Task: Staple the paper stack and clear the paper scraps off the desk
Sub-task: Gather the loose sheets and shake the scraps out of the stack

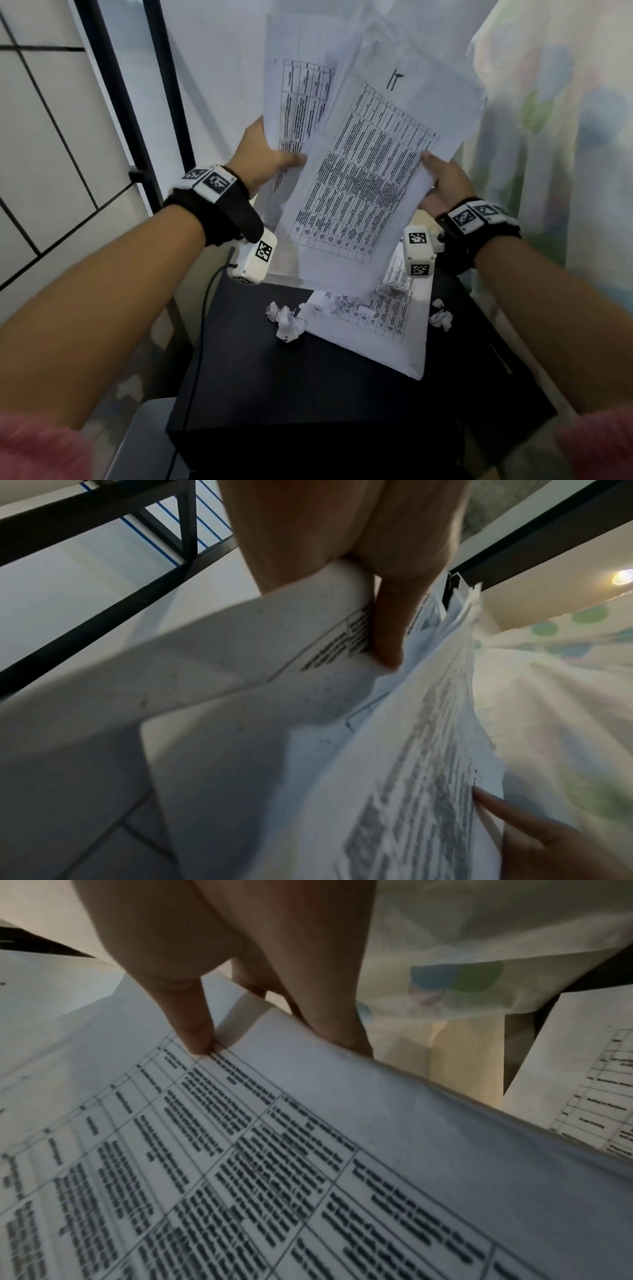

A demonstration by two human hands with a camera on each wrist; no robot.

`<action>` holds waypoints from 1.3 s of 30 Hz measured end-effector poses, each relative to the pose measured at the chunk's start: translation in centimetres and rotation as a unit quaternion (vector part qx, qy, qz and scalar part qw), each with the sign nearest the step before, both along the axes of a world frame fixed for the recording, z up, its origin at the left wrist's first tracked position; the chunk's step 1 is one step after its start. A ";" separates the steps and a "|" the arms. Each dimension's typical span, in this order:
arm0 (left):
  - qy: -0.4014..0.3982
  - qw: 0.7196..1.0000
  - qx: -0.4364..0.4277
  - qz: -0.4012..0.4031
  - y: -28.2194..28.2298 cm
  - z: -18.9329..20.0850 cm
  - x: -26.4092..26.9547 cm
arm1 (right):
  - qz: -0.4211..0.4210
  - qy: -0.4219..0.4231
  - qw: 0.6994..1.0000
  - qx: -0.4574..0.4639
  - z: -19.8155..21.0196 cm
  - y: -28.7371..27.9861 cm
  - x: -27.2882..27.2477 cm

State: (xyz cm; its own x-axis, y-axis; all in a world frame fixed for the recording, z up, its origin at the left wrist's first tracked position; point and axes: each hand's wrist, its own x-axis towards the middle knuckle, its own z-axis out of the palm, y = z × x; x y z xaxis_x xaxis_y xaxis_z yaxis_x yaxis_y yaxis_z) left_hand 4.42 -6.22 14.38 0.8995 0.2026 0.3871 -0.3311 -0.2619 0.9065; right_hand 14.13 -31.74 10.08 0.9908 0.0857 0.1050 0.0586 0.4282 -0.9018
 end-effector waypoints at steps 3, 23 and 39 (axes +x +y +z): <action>0.012 0.999 0.000 -0.049 0.3 1.1 -0.5 | 0.043 -0.038 0.998 0.009 0.6 0.0 -0.2; 0.001 0.999 -0.039 -0.029 -2.2 0.5 -0.9 | -0.237 -0.085 0.957 -0.145 1.8 1.2 -0.3; -0.008 0.999 0.033 -0.011 -3.7 0.5 -1.5 | -0.262 -0.100 0.943 -0.179 4.0 3.8 -2.0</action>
